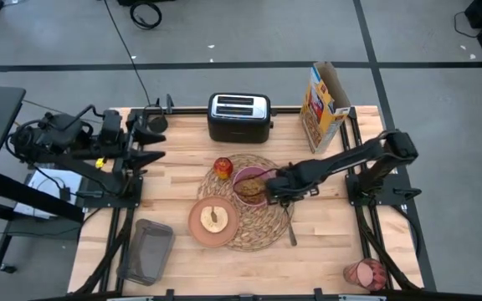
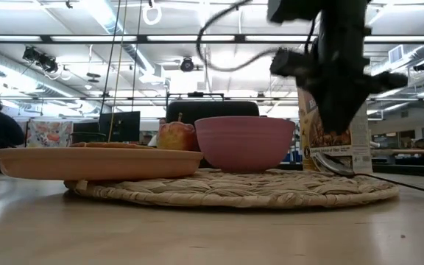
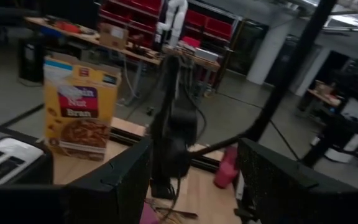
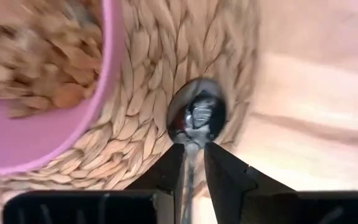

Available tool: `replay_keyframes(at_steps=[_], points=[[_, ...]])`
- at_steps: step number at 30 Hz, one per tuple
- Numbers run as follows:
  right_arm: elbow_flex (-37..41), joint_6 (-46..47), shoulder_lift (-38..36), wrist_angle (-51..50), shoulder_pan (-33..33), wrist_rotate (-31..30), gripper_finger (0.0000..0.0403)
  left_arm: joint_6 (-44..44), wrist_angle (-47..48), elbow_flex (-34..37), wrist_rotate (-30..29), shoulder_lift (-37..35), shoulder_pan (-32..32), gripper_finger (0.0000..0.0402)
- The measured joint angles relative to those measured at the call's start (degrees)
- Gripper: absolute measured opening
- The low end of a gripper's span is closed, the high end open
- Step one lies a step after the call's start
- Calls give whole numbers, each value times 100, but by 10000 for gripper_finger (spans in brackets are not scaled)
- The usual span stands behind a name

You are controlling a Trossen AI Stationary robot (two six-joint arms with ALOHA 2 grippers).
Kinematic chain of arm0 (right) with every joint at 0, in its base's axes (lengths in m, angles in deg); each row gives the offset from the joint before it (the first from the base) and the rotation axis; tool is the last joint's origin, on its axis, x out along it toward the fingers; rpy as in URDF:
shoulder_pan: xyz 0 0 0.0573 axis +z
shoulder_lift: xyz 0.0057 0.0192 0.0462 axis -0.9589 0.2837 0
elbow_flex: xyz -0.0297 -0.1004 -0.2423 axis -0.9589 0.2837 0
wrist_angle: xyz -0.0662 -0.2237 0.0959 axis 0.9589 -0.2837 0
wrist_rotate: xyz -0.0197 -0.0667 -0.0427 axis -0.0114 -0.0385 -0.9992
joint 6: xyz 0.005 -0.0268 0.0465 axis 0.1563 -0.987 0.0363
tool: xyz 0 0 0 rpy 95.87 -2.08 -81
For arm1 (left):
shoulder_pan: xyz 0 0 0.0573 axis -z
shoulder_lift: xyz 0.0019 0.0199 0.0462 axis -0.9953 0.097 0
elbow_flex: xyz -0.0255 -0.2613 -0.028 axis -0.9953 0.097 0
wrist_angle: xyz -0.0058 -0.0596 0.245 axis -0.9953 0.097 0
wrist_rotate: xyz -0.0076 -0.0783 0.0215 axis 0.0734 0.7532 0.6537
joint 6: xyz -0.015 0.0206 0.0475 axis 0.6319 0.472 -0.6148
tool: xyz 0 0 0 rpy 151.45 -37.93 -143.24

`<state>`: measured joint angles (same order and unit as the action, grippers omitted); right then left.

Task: Arrange a breakfast setting
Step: Put the cup at the top side of the brown placemat

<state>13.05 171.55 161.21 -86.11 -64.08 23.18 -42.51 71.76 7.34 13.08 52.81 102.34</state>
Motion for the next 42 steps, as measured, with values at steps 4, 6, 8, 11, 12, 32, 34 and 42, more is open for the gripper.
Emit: replay_keyframes(at_steps=[4, 6, 8, 11, 12, 32, 34, 42], points=[[-31, -277, -495, -259, 107, -549, 81, 193, 14, 0, -2, 0, 197, 243], [-31, -554, -718, -270, 132, -810, 85, 404, -2, 0, -16, 5, 300, 243], [-31, -806, -905, -243, 133, -985, 87, 639, -139, 0, -24, 17, 410, 243], [-31, -1233, -1206, -170, 131, -1135, 86, 644, -482, 0, -58, 91, 568, 243], [-31, -1370, -1309, -147, 131, -1162, 86, 605, -575, 0, -69, 116, 604, 243], [-31, -4465, -2547, 127, -1133, -1323, 85, -771, -1982, 4, -2139, 1091, -734, 243], [-31, -4835, -2524, 287, -1575, -1163, 85, -778, -1895, 5, -1883, 1198, -1292, 243], [-33, -6642, -2379, 779, -2862, -525, 85, -1646, -2052, 4, -1654, 1756, -2743, 243]])
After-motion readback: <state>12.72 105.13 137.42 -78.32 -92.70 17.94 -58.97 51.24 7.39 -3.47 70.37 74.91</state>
